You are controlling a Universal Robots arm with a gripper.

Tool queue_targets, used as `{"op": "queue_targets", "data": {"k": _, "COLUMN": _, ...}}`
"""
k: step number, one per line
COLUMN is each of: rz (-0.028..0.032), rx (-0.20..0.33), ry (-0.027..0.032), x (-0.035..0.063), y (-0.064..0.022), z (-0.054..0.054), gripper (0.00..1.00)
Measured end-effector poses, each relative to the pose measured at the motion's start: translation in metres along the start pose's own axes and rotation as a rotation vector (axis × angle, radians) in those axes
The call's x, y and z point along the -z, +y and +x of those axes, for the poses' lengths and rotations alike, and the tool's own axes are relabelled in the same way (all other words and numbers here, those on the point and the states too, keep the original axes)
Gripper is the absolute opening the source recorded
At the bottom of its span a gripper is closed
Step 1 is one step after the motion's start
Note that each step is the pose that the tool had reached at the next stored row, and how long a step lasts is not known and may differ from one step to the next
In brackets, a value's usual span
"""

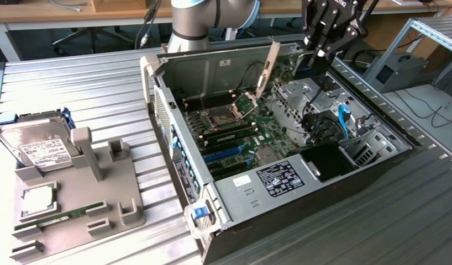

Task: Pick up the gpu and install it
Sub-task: 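Insert the gpu into the slot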

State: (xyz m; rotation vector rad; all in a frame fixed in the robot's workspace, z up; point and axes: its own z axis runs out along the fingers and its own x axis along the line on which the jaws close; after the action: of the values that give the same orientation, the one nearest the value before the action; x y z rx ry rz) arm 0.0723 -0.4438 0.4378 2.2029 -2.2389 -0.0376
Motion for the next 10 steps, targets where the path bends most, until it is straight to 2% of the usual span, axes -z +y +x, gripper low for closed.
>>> {"op": "queue_targets", "data": {"k": 1, "rz": -0.0007, "rx": 0.043, "ry": 0.0009, "x": 0.0000, "y": 0.0000, "z": -0.0003, "gripper": 0.27}}
{"op": "queue_targets", "data": {"k": 2, "rz": -0.0004, "rx": 0.043, "ry": -0.0053, "x": 0.0000, "y": 0.0003, "z": -0.0004, "gripper": 0.27}}
{"op": "queue_targets", "data": {"k": 10, "rz": -0.0003, "rx": 0.040, "ry": -0.0092, "x": -0.0001, "y": 0.0019, "z": -0.0003, "gripper": 0.27}}
